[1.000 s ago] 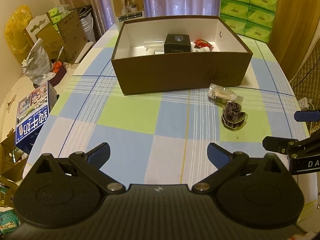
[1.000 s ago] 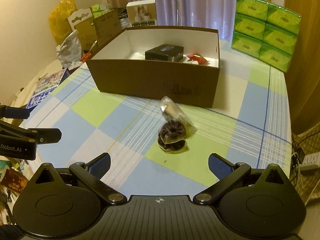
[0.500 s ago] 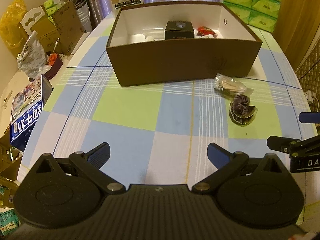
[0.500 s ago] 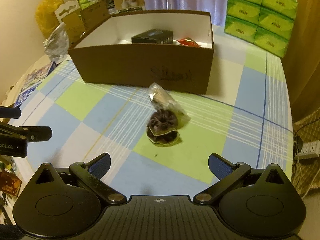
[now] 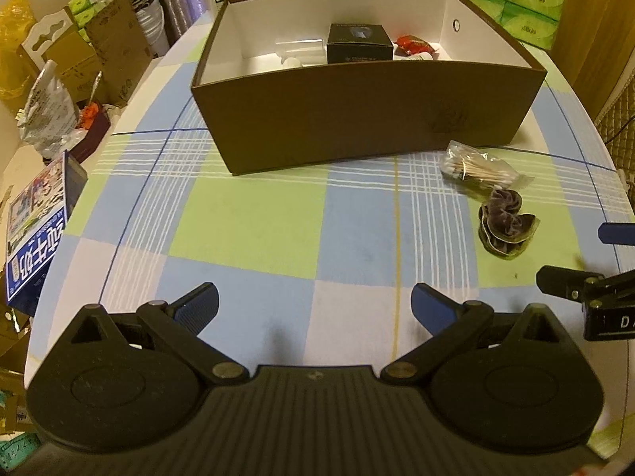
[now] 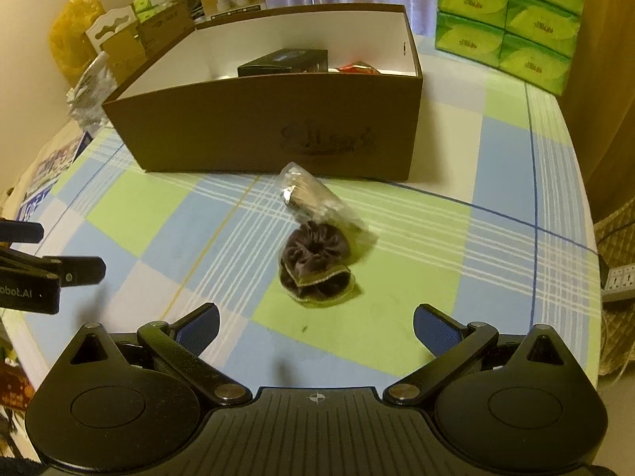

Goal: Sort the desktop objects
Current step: 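Approach the brown scrunchie with the right tool while the left tool approaches the cotton swab bag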

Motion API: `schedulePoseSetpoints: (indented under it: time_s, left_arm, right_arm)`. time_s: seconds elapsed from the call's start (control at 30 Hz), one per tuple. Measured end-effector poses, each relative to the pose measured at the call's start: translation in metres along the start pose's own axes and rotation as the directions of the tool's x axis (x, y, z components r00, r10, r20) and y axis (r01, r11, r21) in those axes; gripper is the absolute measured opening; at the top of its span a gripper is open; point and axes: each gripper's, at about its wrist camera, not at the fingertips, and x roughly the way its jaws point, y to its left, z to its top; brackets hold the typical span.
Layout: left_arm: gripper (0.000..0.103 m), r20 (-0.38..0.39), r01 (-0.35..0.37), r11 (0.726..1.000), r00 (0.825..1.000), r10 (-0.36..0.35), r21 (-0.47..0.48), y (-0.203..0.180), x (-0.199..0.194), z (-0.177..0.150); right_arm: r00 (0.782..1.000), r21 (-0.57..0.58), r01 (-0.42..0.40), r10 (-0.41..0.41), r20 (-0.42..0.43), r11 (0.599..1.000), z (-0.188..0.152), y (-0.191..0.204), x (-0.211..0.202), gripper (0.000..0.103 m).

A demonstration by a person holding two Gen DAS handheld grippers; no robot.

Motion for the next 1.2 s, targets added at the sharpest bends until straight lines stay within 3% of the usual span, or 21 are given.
schedulePoseSetpoints:
  time_s: [0.53, 0.77, 0.83, 0.93, 1.03, 1.2]
  left_arm:
    - [0.102, -0.041, 0.039, 0.999, 0.998, -0.038, 0.028, 0.009, 0.048, 0.028]
    - [0.102, -0.044, 0.068, 0.996, 0.997, -0.065, 0.063, 0.004, 0.058, 0.036]
    - [0.102, -0.046, 0.075, 0.994, 0.996, -0.072, 0.074, 0.001, 0.061, 0.038]
    - [0.102, -0.052, 0.089, 0.992, 0.995, -0.085, 0.087, -0.004, 0.065, 0.041]
    - [0.102, -0.058, 0.108, 0.988, 0.993, -0.102, 0.108, -0.012, 0.069, 0.044]
    - [0.102, -0.052, 0.156, 0.975, 0.987, -0.149, 0.156, -0.029, 0.073, 0.05]
  right_arm:
    - [1.0, -0.02, 0.006, -0.006, -0.009, 1.0, 0.015, 0.0, 0.048, 0.099]
    - [0.999, -0.06, 0.013, -0.015, -0.033, 0.998, 0.015, 0.0, 0.068, 0.073]
    - [0.999, -0.075, 0.013, -0.016, -0.041, 0.997, 0.012, 0.0, 0.07, 0.051]
    - [0.999, -0.114, -0.01, 0.005, -0.045, 0.993, 0.008, -0.001, 0.064, 0.031]
    - [0.998, -0.087, -0.022, 0.017, -0.056, 0.996, 0.002, -0.01, 0.057, 0.023]
    - [0.997, -0.033, 0.009, -0.012, -0.076, 0.999, -0.011, -0.028, 0.042, 0.022]
